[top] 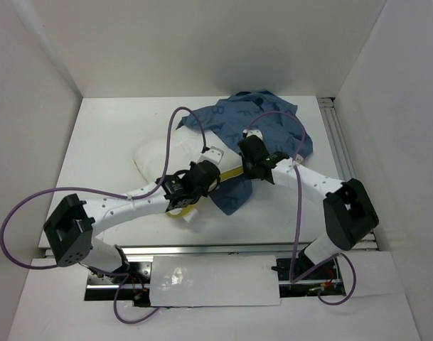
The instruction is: Put the pillow into the pillowcase
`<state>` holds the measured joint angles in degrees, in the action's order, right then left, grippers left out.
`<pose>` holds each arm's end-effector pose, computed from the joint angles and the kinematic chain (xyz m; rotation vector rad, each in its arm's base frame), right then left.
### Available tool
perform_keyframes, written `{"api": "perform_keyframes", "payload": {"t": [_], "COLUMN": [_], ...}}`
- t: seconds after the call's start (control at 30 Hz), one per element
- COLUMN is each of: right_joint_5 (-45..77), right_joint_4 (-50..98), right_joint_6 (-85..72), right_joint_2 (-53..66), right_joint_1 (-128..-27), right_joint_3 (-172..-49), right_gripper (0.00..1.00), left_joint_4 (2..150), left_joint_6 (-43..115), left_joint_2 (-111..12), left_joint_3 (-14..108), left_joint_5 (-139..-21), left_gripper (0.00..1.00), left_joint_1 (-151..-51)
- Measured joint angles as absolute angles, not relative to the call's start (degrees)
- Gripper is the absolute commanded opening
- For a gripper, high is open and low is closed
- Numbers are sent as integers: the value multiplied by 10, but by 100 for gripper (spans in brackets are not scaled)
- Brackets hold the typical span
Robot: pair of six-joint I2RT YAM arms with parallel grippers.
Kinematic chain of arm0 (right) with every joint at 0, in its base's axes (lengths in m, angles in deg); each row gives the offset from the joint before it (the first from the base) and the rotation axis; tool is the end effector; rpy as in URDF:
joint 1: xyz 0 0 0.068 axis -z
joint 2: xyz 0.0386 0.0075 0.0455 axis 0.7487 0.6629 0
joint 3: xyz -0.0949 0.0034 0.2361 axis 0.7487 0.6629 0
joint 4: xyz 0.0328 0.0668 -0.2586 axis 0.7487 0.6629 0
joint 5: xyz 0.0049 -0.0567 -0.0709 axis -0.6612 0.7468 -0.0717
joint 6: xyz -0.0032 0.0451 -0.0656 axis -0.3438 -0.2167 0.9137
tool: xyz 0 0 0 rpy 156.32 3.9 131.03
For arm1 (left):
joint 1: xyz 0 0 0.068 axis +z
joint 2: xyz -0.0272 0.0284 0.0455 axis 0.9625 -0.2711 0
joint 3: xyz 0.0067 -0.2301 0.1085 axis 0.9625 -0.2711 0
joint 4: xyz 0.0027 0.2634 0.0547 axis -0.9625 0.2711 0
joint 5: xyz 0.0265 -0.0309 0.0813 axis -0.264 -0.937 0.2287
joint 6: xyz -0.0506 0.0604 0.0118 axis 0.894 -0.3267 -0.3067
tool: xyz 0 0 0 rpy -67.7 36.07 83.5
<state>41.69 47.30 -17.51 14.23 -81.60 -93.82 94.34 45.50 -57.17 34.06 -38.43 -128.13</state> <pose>0.3018 0.1715 0.1719 -0.1937 2.4345 -0.0030 0.2350 -0.2581 0.2218 0.3190 2.1251 -0.0921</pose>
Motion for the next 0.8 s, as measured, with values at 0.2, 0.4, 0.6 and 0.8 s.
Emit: {"api": "perform_keyframes", "payload": {"t": [0.2, 0.4, 0.6, 0.8], "right_joint_5": [330, 173, -26, -94], "right_joint_4": [487, 485, 431, 375], "right_joint_6": [-141, -106, -73, -81], "right_joint_2": [79, -2, -44, -120], "right_joint_1": [-864, -874, -876, -874], "right_joint_3": [-943, -941, -913, -816], "right_gripper": [0, 0, 0, 0], "left_joint_4": [997, 1106, 1175, 1193], "left_joint_6": [473, 562, 656, 728], "left_joint_2": [-616, -685, -708, -699], "left_joint_3": [405, 546, 625, 606], "left_joint_5": [-386, -402, -411, -449], "left_gripper": [0, 0, 0, 0], "left_joint_1": [-1281, -1273, -1251, -1257]}}
